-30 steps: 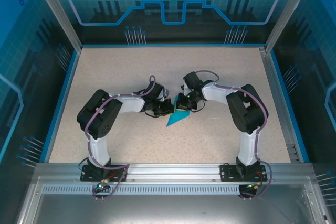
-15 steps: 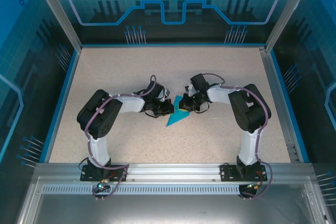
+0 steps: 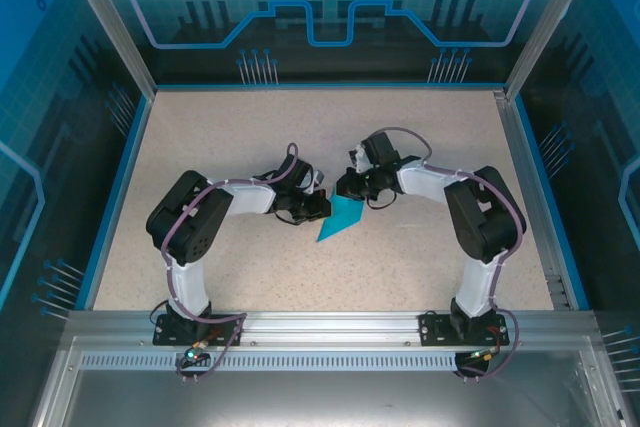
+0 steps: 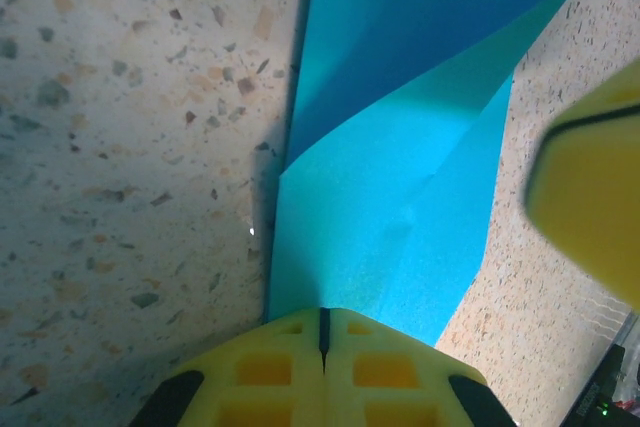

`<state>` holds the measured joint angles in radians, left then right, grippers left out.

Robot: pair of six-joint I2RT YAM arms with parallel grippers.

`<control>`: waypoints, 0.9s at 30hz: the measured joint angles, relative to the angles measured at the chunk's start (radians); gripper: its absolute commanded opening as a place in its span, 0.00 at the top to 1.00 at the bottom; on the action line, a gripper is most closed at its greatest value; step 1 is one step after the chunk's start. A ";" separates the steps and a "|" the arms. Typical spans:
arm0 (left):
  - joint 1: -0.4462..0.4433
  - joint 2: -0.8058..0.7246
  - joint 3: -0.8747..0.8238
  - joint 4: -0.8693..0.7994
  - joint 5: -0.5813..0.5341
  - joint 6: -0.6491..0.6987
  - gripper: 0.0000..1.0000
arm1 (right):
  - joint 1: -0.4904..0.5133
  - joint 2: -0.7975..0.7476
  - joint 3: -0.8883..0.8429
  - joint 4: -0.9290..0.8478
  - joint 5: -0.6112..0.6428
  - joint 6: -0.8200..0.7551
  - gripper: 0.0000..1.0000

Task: Fold a paper plane with a square sheet of paper (pick it up from the middle)
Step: Fourth fold the wing at the center of the table.

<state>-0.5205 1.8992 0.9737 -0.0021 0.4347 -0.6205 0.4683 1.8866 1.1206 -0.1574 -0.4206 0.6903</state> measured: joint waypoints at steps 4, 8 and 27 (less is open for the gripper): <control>0.000 0.000 0.002 -0.005 0.000 0.000 1.00 | 0.002 0.055 0.006 -0.002 0.002 -0.004 0.92; 0.000 0.000 0.006 -0.019 0.000 0.001 1.00 | -0.009 0.092 0.007 -0.001 -0.004 -0.007 0.92; 0.000 0.000 0.007 -0.023 0.000 0.003 1.00 | -0.133 0.034 0.027 0.003 0.051 -0.002 0.93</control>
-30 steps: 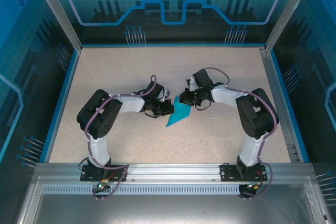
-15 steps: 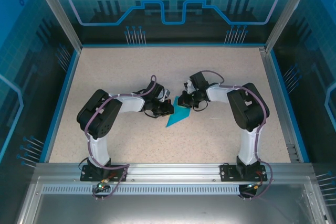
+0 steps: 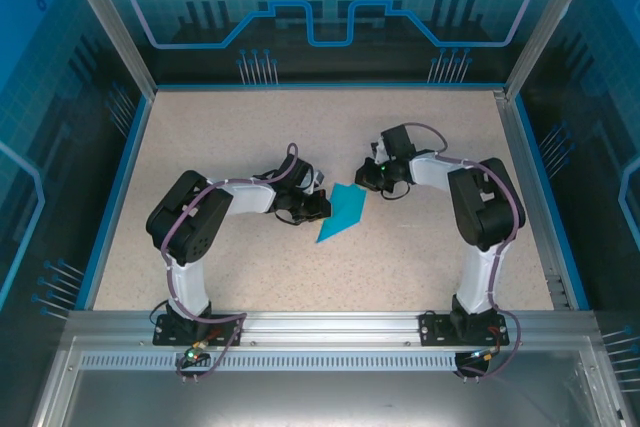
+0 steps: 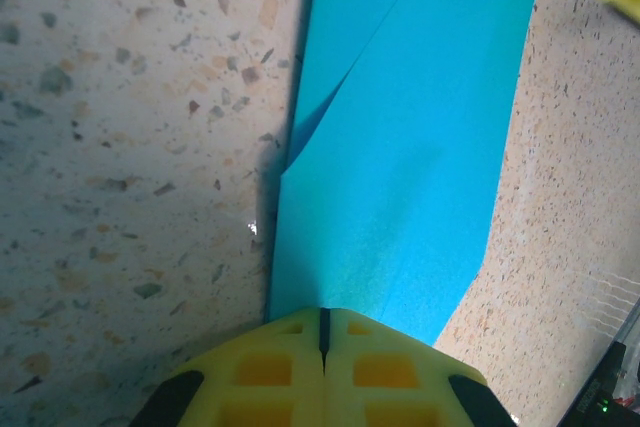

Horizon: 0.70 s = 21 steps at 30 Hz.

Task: Fold a paper plane with a square sheet of paper (pick it up from the middle)
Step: Fourth fold the wing at the center of the table.

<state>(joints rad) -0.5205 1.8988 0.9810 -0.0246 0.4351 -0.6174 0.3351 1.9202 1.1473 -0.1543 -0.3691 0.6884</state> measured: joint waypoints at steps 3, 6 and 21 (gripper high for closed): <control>0.000 0.000 0.000 0.000 0.000 0.000 1.00 | 0.042 -0.042 0.016 -0.006 0.002 -0.014 0.93; 0.000 0.000 0.000 -0.001 0.000 0.000 1.00 | 0.084 -0.034 0.037 -0.002 -0.010 -0.021 0.93; 0.000 0.000 0.000 -0.001 0.000 0.000 1.00 | 0.005 0.070 0.018 -0.019 -0.001 -0.018 0.96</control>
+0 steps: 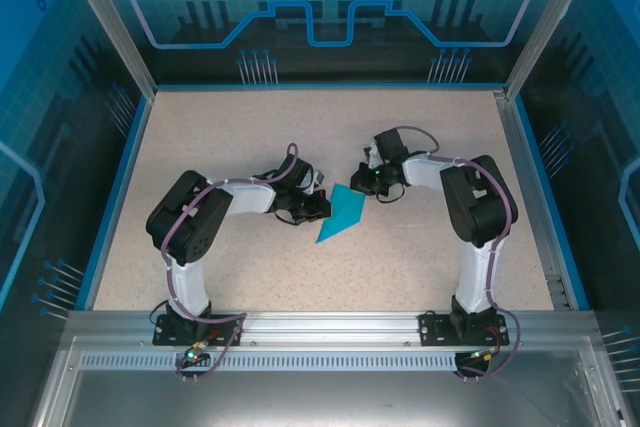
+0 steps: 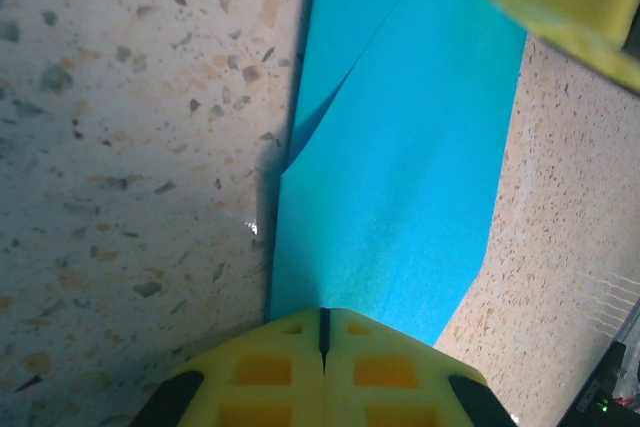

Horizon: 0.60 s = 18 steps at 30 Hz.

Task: Fold a paper plane with a square sheet of paper (pick it up from the middle)
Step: Fourth fold the wing at the center of the table.

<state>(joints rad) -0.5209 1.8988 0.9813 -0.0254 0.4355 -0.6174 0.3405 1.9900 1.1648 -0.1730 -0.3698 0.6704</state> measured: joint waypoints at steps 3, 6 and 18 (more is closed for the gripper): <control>0.000 0.000 0.000 0.000 0.000 0.000 1.00 | -0.025 -0.002 0.008 -0.028 0.018 0.006 0.96; 0.000 0.000 0.000 0.000 0.000 0.000 1.00 | -0.023 -0.031 0.008 -0.055 0.075 0.006 0.95; -0.002 -0.009 0.000 -0.024 -0.001 0.000 1.00 | 0.105 -0.205 -0.123 0.029 0.025 0.049 0.95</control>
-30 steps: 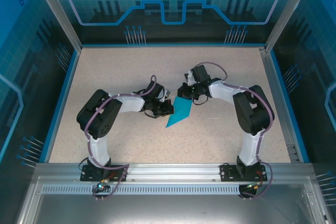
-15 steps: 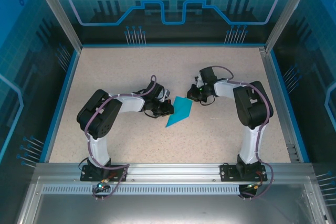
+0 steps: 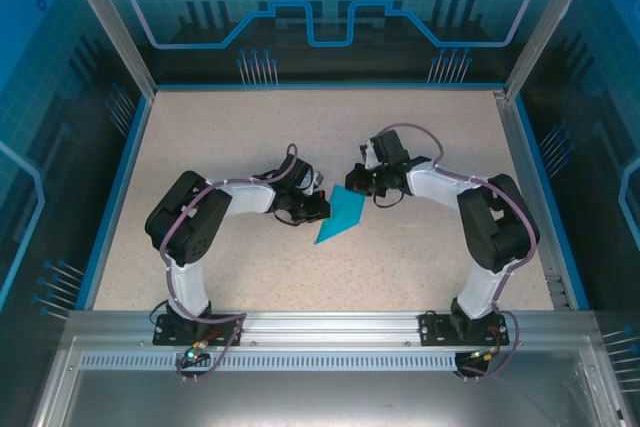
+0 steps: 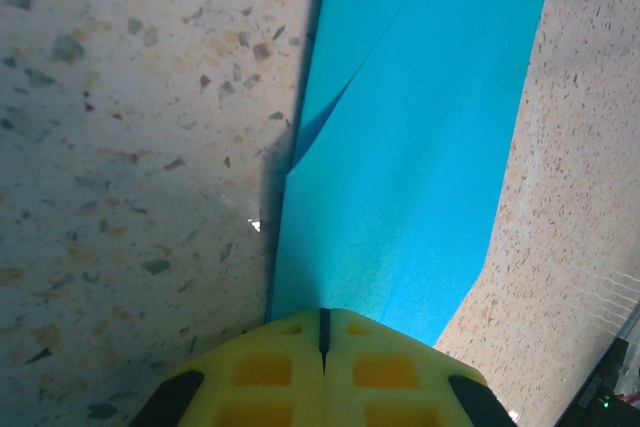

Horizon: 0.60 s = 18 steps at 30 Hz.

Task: Fold a paper plane with a square sheet of paper (pick it up from the middle)
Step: Fourth fold the wing at the center of the table.

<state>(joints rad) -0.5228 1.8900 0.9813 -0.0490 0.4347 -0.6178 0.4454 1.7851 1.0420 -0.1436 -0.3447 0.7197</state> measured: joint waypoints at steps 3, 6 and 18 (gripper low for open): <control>0.000 0.000 0.000 -0.003 0.000 0.000 1.00 | 0.015 0.031 -0.039 0.012 -0.039 0.024 0.95; -0.001 0.000 0.000 -0.003 0.000 0.000 1.00 | 0.022 0.069 -0.047 0.030 -0.072 0.038 0.95; -0.006 -0.008 0.015 -0.044 0.000 -0.003 0.93 | 0.019 0.129 -0.035 0.047 -0.110 0.047 0.95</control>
<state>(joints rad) -0.5289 1.8816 0.9966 -0.0933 0.4347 -0.6205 0.4644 1.9141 1.0073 -0.0963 -0.4549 0.7666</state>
